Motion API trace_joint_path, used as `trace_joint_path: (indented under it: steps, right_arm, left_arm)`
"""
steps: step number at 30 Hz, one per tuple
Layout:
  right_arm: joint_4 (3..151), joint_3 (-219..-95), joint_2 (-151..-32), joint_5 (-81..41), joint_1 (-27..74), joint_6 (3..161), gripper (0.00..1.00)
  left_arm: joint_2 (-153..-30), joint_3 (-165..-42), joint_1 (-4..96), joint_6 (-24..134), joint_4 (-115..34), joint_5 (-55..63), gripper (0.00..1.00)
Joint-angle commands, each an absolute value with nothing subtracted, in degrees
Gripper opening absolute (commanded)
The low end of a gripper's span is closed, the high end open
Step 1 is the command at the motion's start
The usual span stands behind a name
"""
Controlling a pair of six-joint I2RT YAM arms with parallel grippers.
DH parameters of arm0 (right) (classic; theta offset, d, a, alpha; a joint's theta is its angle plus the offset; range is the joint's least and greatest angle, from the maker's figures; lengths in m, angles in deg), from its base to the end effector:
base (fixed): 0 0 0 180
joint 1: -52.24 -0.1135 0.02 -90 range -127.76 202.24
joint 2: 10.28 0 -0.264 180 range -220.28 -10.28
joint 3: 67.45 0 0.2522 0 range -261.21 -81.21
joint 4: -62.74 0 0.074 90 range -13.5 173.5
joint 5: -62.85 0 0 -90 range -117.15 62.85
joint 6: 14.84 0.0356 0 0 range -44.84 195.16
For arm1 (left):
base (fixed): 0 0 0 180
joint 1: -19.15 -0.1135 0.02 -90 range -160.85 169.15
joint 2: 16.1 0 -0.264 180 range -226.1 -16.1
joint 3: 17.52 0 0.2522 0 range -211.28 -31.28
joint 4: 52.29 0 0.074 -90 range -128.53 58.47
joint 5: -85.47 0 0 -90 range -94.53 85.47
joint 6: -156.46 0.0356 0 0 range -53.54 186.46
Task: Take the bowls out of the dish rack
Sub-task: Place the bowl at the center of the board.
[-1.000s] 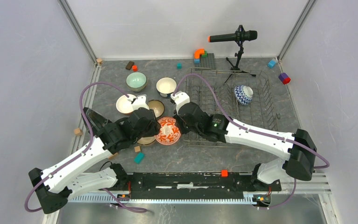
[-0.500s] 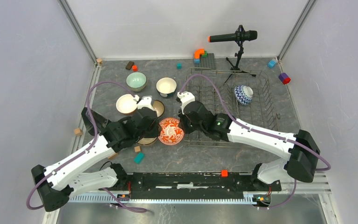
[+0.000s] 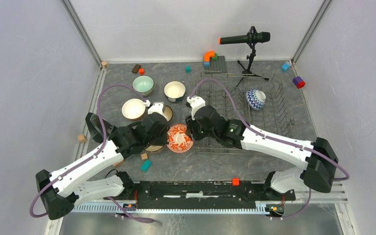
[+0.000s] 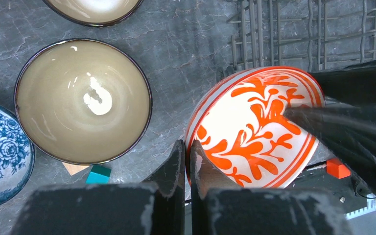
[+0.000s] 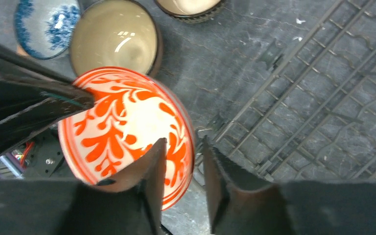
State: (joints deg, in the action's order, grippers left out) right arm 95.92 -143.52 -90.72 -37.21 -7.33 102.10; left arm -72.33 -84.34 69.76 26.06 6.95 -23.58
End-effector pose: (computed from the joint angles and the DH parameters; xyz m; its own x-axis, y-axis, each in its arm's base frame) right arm 0.1644 0.2677 0.2882 -0.6280 -0.1884 -0.7550 -0.5545 0.7891 0.2643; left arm 0.1310 -0.1412 0.2985 -0.7476 -0.0550 -0.6619 0.1434 0.9597 -0.2416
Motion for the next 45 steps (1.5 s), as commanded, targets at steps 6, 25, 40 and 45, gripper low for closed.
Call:
trace_joint_path:
  steps: [6,25,40,45]
  right_arm:
    - [92.68,-143.58,-81.12,-35.89,-7.51,96.99,0.87]
    - [73.73,-105.88,-43.99,-38.81,-7.47,89.48,0.9]
    - [68.22,-96.28,-39.9,-38.8,-7.52,90.75,0.89]
    - [66.48,-94.5,-38.89,-38.65,-7.52,92.24,0.89]
  left_arm:
    - [-68.33,-83.3,69.79,26.42,7.27,-25.23,0.02]
    - [-68.61,-72.81,69.76,21.12,7.69,-15.74,0.02]
    - [-67.25,-65.05,69.77,14.36,-0.67,-16.24,0.02]
    - [-67.59,-63.63,69.78,13.67,-1.81,-16.41,0.02]
